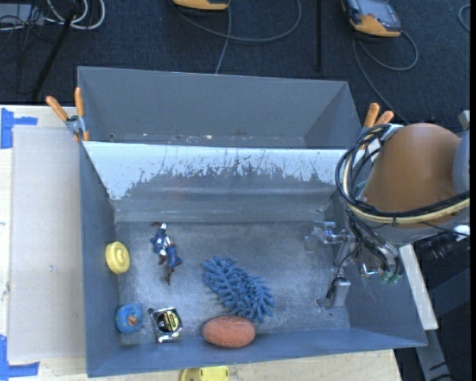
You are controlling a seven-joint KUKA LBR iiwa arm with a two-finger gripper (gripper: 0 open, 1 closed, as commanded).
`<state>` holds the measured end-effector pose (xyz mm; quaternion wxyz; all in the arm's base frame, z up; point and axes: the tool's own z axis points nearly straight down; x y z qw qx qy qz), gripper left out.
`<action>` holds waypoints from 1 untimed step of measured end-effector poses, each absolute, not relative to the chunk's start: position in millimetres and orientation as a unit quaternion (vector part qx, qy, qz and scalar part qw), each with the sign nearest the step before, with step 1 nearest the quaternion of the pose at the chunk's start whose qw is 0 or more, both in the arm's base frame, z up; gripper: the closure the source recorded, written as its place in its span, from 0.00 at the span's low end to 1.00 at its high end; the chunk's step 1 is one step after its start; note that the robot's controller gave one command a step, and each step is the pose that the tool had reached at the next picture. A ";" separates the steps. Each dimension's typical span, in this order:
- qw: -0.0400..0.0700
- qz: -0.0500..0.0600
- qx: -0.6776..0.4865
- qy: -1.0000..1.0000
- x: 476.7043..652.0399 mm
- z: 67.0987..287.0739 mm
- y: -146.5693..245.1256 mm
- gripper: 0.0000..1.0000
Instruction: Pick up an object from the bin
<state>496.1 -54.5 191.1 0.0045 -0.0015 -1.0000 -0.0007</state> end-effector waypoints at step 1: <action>0.001 0.000 0.000 -1.000 497.8 194.9 -54.4 0.00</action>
Offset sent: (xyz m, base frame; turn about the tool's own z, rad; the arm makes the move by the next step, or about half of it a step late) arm 0.0044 0.0853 -0.1211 0.0232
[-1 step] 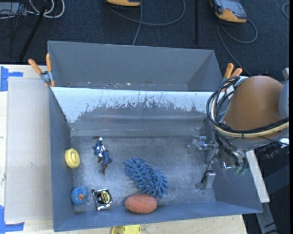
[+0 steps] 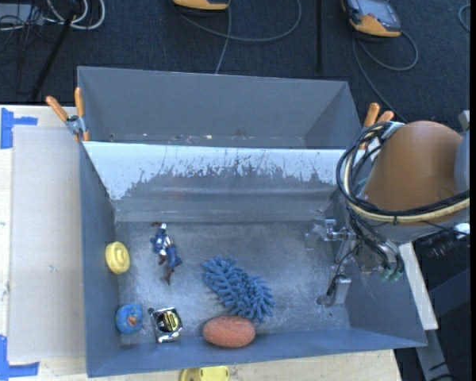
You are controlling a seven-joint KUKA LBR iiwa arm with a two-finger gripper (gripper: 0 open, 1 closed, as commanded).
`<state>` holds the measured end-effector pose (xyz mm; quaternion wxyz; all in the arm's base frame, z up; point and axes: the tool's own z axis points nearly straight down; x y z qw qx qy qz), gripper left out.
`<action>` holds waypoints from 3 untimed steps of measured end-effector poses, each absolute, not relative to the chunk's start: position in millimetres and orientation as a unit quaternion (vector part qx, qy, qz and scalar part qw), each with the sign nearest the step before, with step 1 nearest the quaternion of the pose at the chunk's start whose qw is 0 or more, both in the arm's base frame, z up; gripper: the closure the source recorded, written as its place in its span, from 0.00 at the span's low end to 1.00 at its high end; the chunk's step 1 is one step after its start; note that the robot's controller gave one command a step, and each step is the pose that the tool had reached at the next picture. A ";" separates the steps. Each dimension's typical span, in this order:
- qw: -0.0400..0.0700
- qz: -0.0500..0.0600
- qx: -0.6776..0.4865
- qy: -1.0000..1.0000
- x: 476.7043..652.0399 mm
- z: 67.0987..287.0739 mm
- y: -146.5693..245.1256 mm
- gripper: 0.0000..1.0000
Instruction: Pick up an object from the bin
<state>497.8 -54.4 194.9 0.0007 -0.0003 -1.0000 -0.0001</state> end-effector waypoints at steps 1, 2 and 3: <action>-0.002 0.000 -0.009 -1.000 500.6 125.9 -7.1 0.00; 0.002 0.000 -0.081 -0.997 515.7 117.6 13.8 0.00; 0.000 -0.001 -0.102 -0.995 506.4 133.5 65.8 0.00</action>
Offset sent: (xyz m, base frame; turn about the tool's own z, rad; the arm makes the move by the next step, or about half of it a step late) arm 0.0331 0.0766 -0.0465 0.2702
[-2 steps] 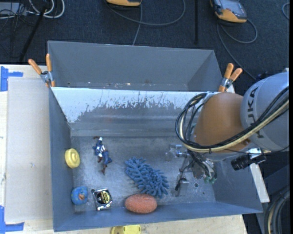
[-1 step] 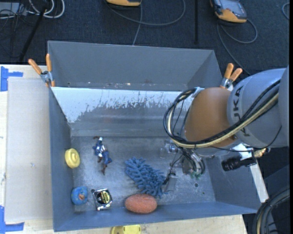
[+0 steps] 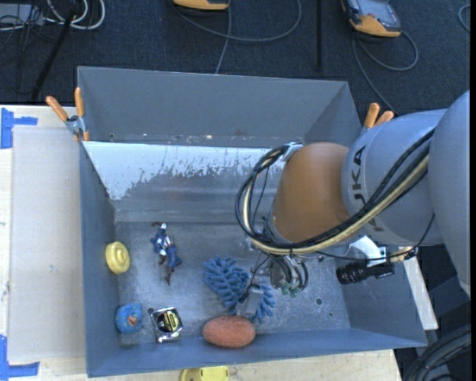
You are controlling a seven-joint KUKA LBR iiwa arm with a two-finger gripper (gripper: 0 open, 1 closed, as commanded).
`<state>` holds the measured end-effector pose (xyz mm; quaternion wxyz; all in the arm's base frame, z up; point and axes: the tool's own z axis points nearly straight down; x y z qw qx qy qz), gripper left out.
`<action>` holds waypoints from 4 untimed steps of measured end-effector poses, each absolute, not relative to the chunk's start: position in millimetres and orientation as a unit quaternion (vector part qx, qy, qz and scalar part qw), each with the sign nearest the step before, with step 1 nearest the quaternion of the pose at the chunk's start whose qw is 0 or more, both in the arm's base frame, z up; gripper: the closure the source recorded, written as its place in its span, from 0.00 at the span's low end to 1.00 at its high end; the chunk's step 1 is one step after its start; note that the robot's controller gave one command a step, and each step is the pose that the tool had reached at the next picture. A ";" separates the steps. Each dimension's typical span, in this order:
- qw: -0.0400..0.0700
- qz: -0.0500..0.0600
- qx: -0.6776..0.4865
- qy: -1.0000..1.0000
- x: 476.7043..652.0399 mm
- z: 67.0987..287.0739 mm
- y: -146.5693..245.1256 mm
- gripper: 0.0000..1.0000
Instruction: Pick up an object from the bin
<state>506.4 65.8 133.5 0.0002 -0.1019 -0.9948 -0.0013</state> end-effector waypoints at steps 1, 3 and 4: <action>0.000 -0.001 -0.137 -0.991 520.8 71.4 66.8 0.00; 0.002 0.001 -0.260 -0.966 507.5 68.9 63.4 1.00; 0.002 0.001 -0.260 -0.966 506.8 72.0 63.3 1.00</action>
Offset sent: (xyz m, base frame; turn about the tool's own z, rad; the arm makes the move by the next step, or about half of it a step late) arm 0.0019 -0.0024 -0.0635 0.3248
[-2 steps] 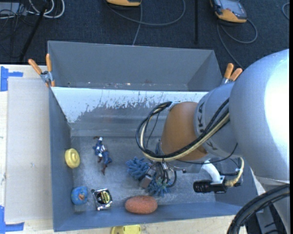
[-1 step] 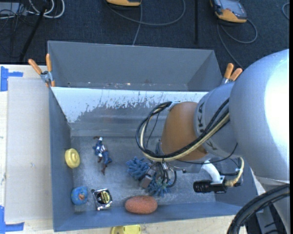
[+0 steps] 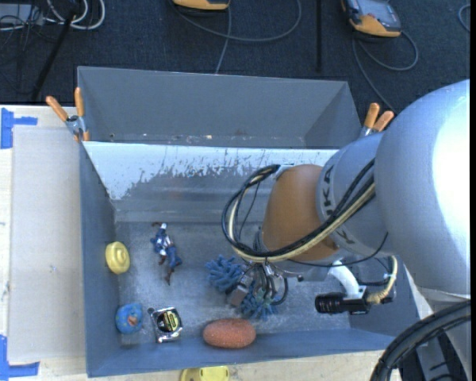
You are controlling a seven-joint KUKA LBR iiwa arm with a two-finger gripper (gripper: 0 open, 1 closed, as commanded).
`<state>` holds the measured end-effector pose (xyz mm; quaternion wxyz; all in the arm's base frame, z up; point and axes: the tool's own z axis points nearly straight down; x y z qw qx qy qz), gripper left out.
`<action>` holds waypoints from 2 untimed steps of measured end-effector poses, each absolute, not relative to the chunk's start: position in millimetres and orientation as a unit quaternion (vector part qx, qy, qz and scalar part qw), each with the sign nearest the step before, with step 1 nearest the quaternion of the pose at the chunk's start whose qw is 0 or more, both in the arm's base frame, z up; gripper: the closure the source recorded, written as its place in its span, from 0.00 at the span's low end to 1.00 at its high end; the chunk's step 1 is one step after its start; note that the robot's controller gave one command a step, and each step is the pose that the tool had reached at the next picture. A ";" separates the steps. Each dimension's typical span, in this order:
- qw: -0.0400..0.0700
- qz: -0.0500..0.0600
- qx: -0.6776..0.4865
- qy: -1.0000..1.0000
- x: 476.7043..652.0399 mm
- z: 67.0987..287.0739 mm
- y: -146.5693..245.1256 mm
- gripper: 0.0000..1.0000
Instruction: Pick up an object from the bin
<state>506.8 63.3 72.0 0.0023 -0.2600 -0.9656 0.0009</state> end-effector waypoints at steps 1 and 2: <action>0.005 0.002 -0.260 -0.966 505.4 84.3 62.8 1.00; 0.003 0.001 -0.260 -0.966 506.2 103.8 62.8 1.00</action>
Offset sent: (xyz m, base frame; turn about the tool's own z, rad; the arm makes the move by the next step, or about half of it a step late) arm 0.0001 -0.0001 0.0008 0.0000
